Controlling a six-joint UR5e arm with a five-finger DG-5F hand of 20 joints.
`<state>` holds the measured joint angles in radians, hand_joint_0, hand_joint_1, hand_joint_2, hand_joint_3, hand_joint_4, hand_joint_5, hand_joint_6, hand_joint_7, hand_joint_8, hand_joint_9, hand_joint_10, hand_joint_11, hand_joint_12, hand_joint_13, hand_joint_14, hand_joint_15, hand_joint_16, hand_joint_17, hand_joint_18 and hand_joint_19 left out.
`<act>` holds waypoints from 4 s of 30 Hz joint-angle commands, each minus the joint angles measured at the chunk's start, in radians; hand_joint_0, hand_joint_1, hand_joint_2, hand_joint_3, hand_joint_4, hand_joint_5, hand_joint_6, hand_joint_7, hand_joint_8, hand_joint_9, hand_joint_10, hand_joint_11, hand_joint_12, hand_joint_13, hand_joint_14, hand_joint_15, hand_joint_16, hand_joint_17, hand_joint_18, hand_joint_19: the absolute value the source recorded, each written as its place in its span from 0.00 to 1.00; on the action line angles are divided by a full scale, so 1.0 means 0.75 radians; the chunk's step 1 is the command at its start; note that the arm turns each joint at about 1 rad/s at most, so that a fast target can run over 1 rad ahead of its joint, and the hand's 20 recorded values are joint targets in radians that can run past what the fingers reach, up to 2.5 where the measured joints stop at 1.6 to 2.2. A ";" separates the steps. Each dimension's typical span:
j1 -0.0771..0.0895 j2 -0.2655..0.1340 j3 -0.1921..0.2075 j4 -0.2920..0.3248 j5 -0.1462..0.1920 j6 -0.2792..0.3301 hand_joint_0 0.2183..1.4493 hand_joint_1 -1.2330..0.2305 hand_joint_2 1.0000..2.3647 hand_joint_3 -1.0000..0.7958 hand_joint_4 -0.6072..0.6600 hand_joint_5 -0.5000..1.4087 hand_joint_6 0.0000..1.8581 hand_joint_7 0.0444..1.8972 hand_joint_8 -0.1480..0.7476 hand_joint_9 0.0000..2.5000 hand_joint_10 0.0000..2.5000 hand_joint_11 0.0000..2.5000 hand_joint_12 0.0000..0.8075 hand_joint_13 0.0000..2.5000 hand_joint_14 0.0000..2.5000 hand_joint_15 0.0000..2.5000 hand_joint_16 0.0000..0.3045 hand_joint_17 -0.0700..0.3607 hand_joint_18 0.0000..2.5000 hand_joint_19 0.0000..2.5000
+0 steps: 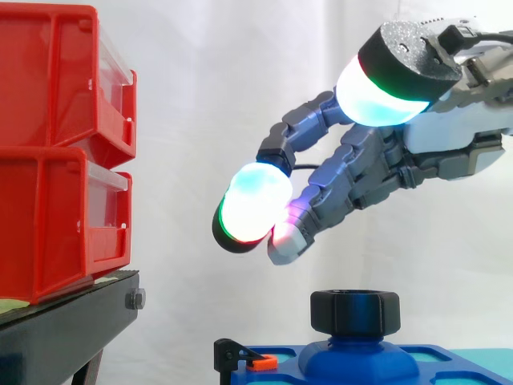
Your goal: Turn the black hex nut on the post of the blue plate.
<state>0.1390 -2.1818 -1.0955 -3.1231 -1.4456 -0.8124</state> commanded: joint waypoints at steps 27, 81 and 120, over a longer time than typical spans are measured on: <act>-0.028 -0.008 -0.002 -0.008 -0.071 -0.488 0.21 0.48 0.00 0.28 0.68 0.20 0.27 0.43 0.46 0.26 0.00 0.00 0.40 0.11 0.00 0.00 0.14 0.38 0.00 0.00; -0.159 -0.008 -0.002 -0.108 -0.208 -0.739 0.22 0.51 0.00 0.28 0.63 0.22 0.27 0.42 0.44 0.28 0.00 0.00 0.38 0.11 0.00 0.00 0.13 0.37 0.00 0.00; -0.032 -0.026 0.015 -0.039 -0.210 -0.753 0.22 0.52 0.00 0.28 0.64 0.21 0.27 0.42 0.45 0.28 0.00 0.00 0.39 0.12 0.00 0.00 0.13 0.37 0.00 0.01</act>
<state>0.1091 -2.2008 -1.0841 -3.1383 -1.6052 -1.3775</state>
